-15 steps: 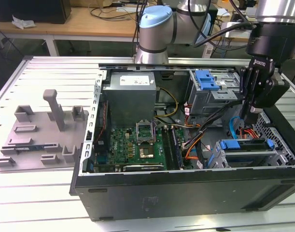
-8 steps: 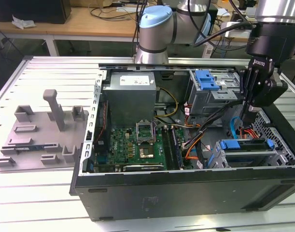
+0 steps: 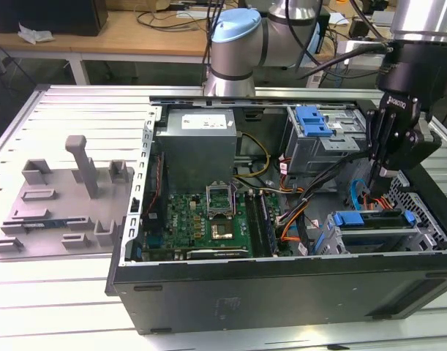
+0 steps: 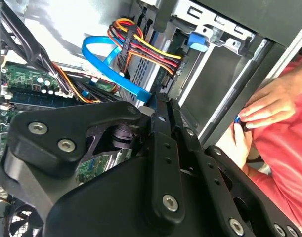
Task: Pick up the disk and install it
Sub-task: 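Insert the second disk wire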
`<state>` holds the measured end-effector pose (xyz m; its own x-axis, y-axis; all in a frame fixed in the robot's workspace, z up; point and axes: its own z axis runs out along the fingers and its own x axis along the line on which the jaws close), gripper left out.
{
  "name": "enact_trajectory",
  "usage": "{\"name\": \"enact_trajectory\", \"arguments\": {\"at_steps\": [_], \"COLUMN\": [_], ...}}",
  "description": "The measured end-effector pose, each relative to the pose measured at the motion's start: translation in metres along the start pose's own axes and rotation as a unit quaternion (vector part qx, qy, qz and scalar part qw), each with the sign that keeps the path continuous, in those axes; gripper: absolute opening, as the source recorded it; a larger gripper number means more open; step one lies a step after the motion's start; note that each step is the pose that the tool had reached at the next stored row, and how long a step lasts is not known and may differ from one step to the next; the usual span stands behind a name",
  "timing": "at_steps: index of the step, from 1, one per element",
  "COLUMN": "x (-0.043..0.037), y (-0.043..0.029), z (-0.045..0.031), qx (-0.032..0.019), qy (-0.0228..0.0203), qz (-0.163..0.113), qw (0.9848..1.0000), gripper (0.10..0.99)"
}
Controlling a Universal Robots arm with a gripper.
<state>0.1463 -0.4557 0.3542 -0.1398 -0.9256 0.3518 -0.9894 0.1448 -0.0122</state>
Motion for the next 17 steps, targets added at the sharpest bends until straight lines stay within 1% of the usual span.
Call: {"name": "enact_trajectory", "arguments": {"at_steps": [1,3,4,6,7,8,9,10,11,13,14,15,17], "x": [0.0007,0.0013,0.0018,0.0029,0.0037,0.0046,0.0061,0.0083,0.011,0.015,0.0189,0.0216,0.0237], "y": [-0.0001,-0.0002,-0.0003,-0.0005,-0.0006,-0.0007,-0.0009,0.0002,0.0026,0.0058,0.0077,0.0077,0.0074], "z": [0.0002,0.0003,0.0005,0.0007,0.0008,0.0011,0.0014,0.0021,0.0031,0.0046,0.006,0.007,0.0078], "qx": [0.0013,0.0033,0.0048,0.0064,0.0071,0.0082,0.0094,0.0098,0.0103,0.0108,0.011,0.0114,0.0126], "qy": [-0.0058,-0.0128,-0.0183,-0.0253,-0.0279,-0.0325,-0.0399,-0.0434,-0.0449,-0.046,-0.0468,-0.0494,-0.0546], "qz": [-0.001,-0.002,-0.003,-0.004,-0.005,-0.006,-0.006,-0.006,-0.006,-0.006,-0.006,-0.006,-0.006], "qw": [1.0,0.9999,0.9998,0.9997,0.9996,0.9994,0.9991,0.999,0.9989,0.9989,0.9988,0.9987,0.9984], "gripper": [0.161,0.161,0.161,0.161,0.161,0.161,0.161,0.161,0.161,0.161,0.161,0.161,0.161]}}
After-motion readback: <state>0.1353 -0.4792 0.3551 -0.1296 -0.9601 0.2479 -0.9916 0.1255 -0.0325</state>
